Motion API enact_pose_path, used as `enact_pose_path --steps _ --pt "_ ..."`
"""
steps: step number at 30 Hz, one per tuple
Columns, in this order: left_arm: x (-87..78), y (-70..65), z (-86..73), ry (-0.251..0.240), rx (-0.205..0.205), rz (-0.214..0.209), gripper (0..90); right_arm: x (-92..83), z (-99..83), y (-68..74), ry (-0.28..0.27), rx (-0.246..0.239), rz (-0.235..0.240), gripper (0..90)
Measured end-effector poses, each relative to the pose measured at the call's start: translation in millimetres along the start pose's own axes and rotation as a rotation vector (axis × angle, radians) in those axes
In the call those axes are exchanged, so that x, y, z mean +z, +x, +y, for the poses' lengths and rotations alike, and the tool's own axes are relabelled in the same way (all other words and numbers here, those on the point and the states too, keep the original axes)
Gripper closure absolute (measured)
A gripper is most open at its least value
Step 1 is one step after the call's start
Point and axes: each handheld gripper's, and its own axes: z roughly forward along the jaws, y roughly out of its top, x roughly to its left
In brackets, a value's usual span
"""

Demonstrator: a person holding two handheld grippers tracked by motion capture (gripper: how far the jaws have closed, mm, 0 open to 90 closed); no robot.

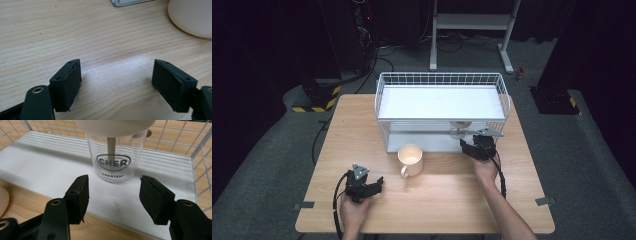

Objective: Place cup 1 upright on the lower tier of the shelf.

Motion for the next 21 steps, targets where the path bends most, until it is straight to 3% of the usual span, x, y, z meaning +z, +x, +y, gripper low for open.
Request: enact_pose_path --steps 21 --pt "0.0 -0.1 0.0 0.000 0.001 0.000 23.9 -40.4 -8.4 -14.3 -0.061 0.008 0.048 35.8"
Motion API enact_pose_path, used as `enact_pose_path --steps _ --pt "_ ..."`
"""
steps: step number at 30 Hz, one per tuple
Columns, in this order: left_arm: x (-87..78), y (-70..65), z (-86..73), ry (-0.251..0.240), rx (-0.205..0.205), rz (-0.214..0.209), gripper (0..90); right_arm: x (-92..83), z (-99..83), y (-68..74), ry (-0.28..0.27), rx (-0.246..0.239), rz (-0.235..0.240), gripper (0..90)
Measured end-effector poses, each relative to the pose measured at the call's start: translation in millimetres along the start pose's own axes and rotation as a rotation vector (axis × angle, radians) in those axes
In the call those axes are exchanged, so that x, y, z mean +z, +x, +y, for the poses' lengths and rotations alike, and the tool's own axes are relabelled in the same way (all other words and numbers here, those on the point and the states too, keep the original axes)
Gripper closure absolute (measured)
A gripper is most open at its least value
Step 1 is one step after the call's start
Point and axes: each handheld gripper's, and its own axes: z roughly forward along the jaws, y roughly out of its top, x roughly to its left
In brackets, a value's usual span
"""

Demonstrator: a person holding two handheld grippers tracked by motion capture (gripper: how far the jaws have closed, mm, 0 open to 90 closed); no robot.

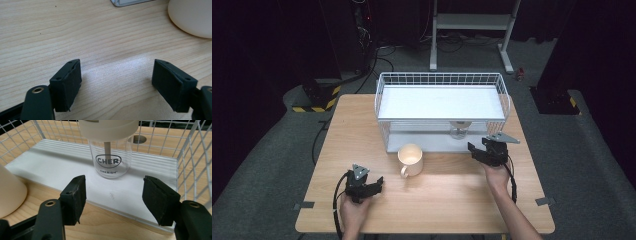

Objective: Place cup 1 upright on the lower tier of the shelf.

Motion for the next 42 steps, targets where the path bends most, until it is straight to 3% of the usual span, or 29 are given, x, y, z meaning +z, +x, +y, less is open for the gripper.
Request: enact_pose_path --steps 21,26,42 --pt "0.0 -0.1 0.0 -0.001 0.000 0.001 23.9 -26.9 -5.3 -6.5 -0.029 -0.018 0.016 33.6" --pt "-0.1 -0.4 -0.2 0.000 -0.005 0.000 23.9 -33.7 -9.5 -11.8 -0.013 0.008 0.019 33.3" --pt "-0.2 -0.4 -0.2 0.001 -0.005 0.001 23.9 -47.5 -19.3 -14.9 -0.017 0.007 0.023 30.9"
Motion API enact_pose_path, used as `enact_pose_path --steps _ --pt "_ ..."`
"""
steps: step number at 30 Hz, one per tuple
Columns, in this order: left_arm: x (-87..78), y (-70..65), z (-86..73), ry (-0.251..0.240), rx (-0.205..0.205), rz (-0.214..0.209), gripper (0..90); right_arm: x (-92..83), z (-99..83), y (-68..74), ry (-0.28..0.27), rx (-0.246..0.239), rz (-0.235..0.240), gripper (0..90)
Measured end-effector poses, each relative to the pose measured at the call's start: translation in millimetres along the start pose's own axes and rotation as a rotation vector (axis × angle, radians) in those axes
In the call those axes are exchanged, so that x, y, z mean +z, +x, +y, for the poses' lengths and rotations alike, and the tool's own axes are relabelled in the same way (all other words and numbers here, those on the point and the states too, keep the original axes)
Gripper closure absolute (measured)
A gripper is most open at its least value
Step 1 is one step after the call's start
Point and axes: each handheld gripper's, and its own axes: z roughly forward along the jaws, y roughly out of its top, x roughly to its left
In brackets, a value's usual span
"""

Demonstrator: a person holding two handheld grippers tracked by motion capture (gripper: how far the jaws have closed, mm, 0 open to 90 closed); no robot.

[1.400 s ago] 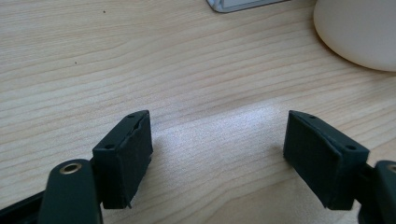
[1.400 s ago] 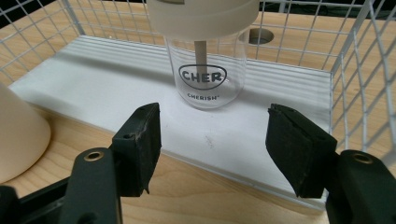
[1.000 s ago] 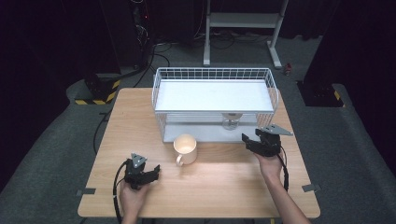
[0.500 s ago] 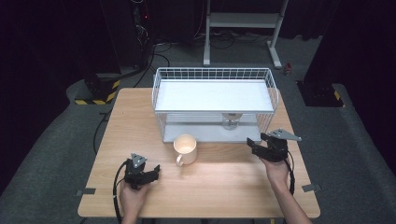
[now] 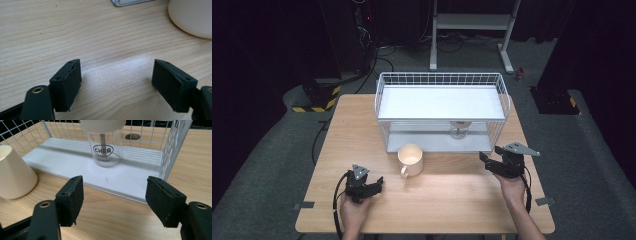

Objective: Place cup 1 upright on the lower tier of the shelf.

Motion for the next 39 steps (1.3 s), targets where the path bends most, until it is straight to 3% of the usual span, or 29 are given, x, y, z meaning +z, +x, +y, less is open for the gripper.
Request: enact_pose_path --steps 10,17,25,39 --pt "0.0 0.0 0.0 0.000 0.000 0.000 23.9 -9.7 -12.8 0.3 0.001 -0.018 0.000 30.9" --pt "0.0 0.1 0.0 0.000 0.000 0.000 23.9 -18.3 -35.3 -0.8 -0.013 -0.035 0.003 31.9" --pt "0.0 0.0 0.0 0.000 0.000 0.000 23.9 -21.5 -48.4 -2.9 -0.007 -0.018 0.003 32.5" --pt "0.1 0.0 0.0 -0.001 -0.004 0.002 23.8 -17.7 -67.2 -1.8 0.071 -0.026 -0.019 34.1"
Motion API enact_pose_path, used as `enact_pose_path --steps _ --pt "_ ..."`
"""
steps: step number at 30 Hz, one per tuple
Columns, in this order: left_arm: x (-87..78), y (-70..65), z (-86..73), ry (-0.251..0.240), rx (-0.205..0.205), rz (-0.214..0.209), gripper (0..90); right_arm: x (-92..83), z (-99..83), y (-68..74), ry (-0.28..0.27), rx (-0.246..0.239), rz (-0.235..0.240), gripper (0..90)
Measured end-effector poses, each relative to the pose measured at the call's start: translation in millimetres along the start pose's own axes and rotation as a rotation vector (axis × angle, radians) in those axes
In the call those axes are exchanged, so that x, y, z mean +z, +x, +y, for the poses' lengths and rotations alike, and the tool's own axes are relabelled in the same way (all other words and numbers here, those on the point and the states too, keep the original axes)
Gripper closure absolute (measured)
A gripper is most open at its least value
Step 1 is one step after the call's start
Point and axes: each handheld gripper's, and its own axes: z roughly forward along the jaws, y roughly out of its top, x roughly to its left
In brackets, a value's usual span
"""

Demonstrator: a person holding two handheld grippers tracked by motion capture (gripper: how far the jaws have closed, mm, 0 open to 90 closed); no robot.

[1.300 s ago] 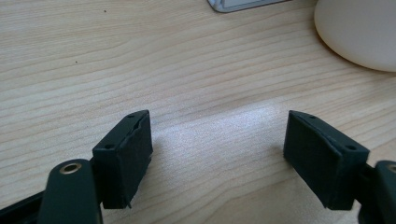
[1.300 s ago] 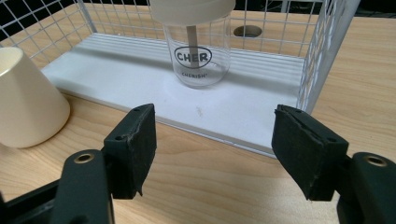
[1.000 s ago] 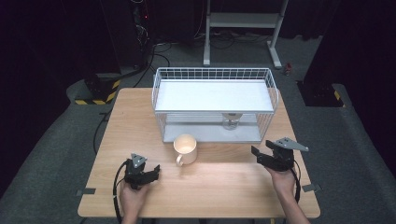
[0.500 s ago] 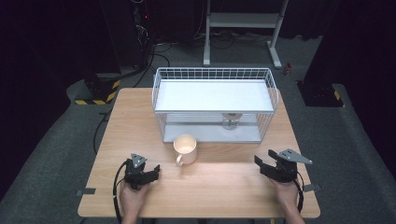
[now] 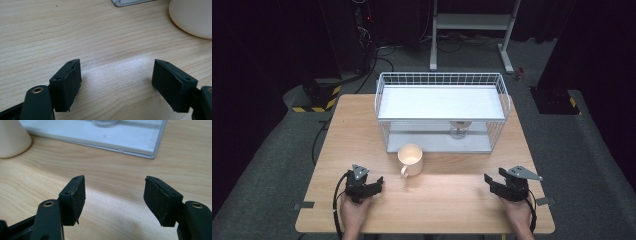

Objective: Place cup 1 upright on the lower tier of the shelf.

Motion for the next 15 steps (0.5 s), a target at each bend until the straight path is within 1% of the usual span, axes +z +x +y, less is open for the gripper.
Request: enact_pose_path --steps 3,5,6,7,8,9,10,11,15 --pt "0.0 0.1 0.0 0.000 0.001 0.000 23.8 1.5 -2.8 0.6 0.020 -0.009 -0.006 34.3" --pt "0.0 0.1 0.0 0.000 0.001 0.000 23.8 3.5 -5.3 0.5 0.043 -0.017 -0.012 34.3" --pt "0.0 0.1 0.0 0.000 0.001 0.000 23.8 3.5 -5.3 0.5 0.043 -0.017 -0.012 34.3" --pt "0.0 0.0 0.0 0.000 0.001 0.000 23.8 5.1 -6.9 0.5 0.058 -0.029 -0.018 34.1" --pt "0.0 0.0 0.0 0.000 0.001 0.000 23.8 5.1 -6.9 0.5 0.058 -0.029 -0.018 34.1" --pt "0.0 0.1 0.0 0.000 0.002 0.000 23.8 7.0 -8.2 0.4 0.074 -0.044 -0.026 34.0" --pt "0.0 -0.1 0.0 0.000 -0.001 0.000 23.8 7.0 -8.2 0.4 0.074 -0.044 -0.026 34.0" --pt "0.0 0.0 0.0 0.000 0.000 0.000 23.8 7.4 -8.7 1.0 0.085 -0.039 -0.030 34.1" --pt "0.0 0.0 0.0 0.000 0.001 0.000 23.8 10.5 -9.1 -1.0 0.109 -0.073 -0.043 33.8"
